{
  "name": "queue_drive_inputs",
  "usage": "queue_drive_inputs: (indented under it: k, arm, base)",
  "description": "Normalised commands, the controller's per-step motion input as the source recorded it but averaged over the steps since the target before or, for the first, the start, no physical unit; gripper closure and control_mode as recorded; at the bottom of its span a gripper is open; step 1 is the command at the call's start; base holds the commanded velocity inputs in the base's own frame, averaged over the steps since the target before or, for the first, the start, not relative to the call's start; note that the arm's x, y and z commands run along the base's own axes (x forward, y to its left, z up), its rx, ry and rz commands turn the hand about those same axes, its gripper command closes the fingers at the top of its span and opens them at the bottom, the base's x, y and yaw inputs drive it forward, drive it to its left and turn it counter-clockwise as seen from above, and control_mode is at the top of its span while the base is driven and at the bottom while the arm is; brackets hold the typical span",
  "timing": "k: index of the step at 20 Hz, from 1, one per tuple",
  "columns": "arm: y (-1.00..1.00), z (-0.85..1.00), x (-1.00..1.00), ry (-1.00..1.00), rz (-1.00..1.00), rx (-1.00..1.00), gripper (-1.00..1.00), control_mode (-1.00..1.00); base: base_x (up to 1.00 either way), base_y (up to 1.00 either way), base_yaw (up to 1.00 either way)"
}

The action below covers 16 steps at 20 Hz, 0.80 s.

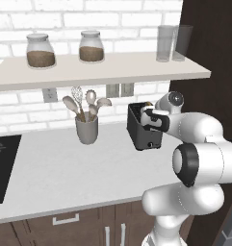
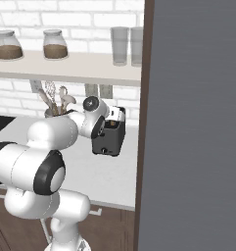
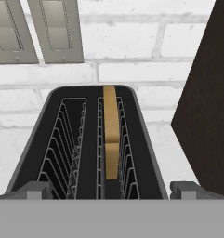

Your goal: Start the toaster. Once the lever pops up, take the bread to the plate on the dining counter.

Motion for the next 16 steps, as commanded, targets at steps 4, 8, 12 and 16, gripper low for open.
queue_drive_inputs:
  k: [4, 8, 12, 16]
  arm:
    - [0.0, 0.0, 0.0, 0.0, 0.0, 0.0, -1.0, -1.0]
    - [0.0, 0.0, 0.0, 0.0, 0.0, 0.0, -1.0, -1.0]
    - [0.0, 0.0, 0.0, 0.0, 0.0, 0.0, -1.0, -1.0]
    - [0.0, 0.0, 0.0, 0.0, 0.0, 0.0, -1.0, -1.0]
  base:
    - [0.0, 0.0, 0.0]
    - [0.0, 0.0, 0.0]
    - [0.0, 0.0, 0.0]
    - [0.0, 0.0, 0.0]
